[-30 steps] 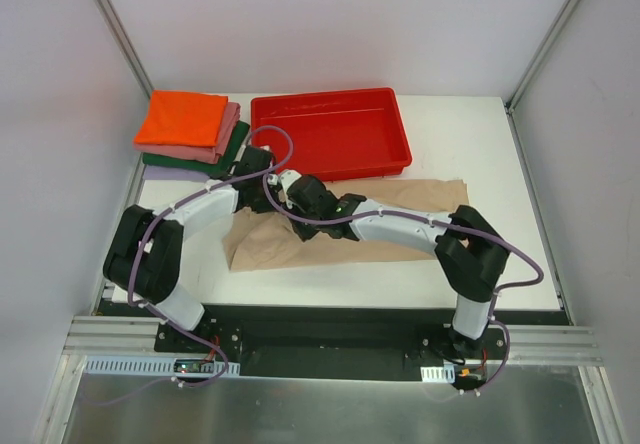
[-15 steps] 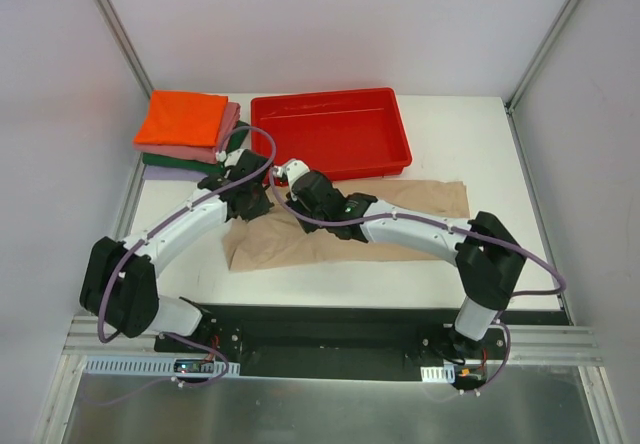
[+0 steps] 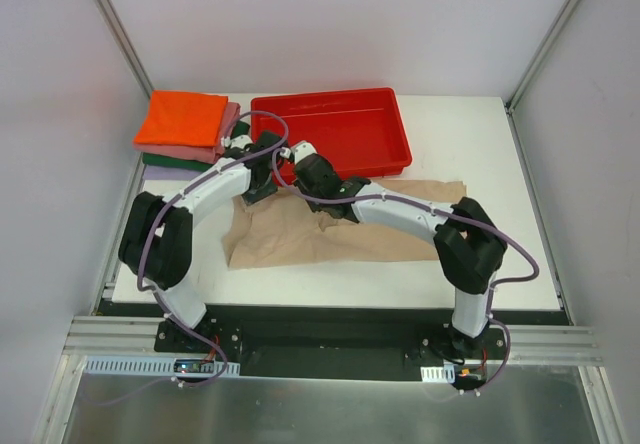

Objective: Fold and stack the t-shirts
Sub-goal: Fold the other side of the tshirt into a rectangle

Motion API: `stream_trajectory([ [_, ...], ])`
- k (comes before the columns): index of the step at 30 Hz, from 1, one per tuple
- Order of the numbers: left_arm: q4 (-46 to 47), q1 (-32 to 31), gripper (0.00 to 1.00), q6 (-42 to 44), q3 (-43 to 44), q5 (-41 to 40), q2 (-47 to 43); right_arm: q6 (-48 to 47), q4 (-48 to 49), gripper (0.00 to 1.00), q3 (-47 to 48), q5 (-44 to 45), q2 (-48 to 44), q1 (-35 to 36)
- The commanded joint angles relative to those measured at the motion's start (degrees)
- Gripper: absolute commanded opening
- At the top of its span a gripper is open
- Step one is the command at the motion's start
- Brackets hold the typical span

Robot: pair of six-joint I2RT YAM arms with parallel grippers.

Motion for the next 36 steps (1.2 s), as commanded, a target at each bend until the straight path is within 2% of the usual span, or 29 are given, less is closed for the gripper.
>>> stream_trajectory([
  [1,-3.65,-0.35,0.42,-0.44,2.93,-3.68,1.57,-2.22,1.06,0.08,4.19,0.10,3.53,-2.14],
  [3,-3.73,-0.35,0.50,0.09,3.19,-4.20,1.31,-2.23,1.77,0.15,5.33,-0.95,5.11,-3.10],
  [4,-3.73,-0.35,0.59,0.53,3.19,-4.64,0.96,-1.97,1.77,0.19,5.94,-1.22,5.64,-3.54],
  [5,-3.91,-0.35,0.66,0.62,2.93,-4.99,0.18,-1.70,1.68,0.30,6.47,-1.39,5.82,-4.07],
  [6,-4.08,-0.35,0.74,0.79,2.58,-5.17,-0.79,-1.35,1.68,0.47,6.83,-1.48,5.74,-4.42],
  [7,-4.17,-0.35,0.81,0.97,1.80,-5.17,-2.63,-0.92,1.25,0.57,6.92,-1.31,5.22,-4.77],
  [10,-4.08,-0.35,0.95,0.79,-1.36,-4.30,-8.25,0.49,0.45,0.65,4.65,-1.14,1.01,-5.13],
  [12,-4.08,-0.35,0.99,0.53,-4.70,-2.72,-12.46,1.89,0.36,0.79,1.22,-1.05,-2.85,-5.04],
  [13,-4.00,-0.44,0.99,0.10,-6.19,-1.67,-14.66,2.95,-0.07,0.95,-0.45,-0.52,-4.79,-5.22],
  [17,-1.63,-1.92,0.99,1.49,-12.17,4.22,-20.74,7.60,-1.31,0.96,-8.97,-2.97,-13.14,-5.48],
  [20,1.35,-4.21,0.99,2.20,-15.95,9.40,-23.81,12.17,-1.57,0.96,-14.07,-10.86,-17.71,-5.66],
  [23,1.81,-5.45,0.99,0.45,-19.38,10.56,-27.59,14.02,-0.17,0.96,-17.51,-25.42,-19.75,-5.57],
  [26,1.80,-5.45,0.99,-0.96,-23.51,8.46,-34.34,15.43,5.70,0.96,-17.26,-40.73,-16.25,-4.61],
  [28,1.63,-5.45,0.99,-1.14,-25.89,7.92,-37.43,15.88,8.18,0.96,-14.28,-45.67,-11.78,-3.38],
  [36,0.93,-5.45,0.99,-2.46,-34.24,8.71,-46.84,15.00,4.41,0.96,4.88,-41.83,6.86,-3.54],
])
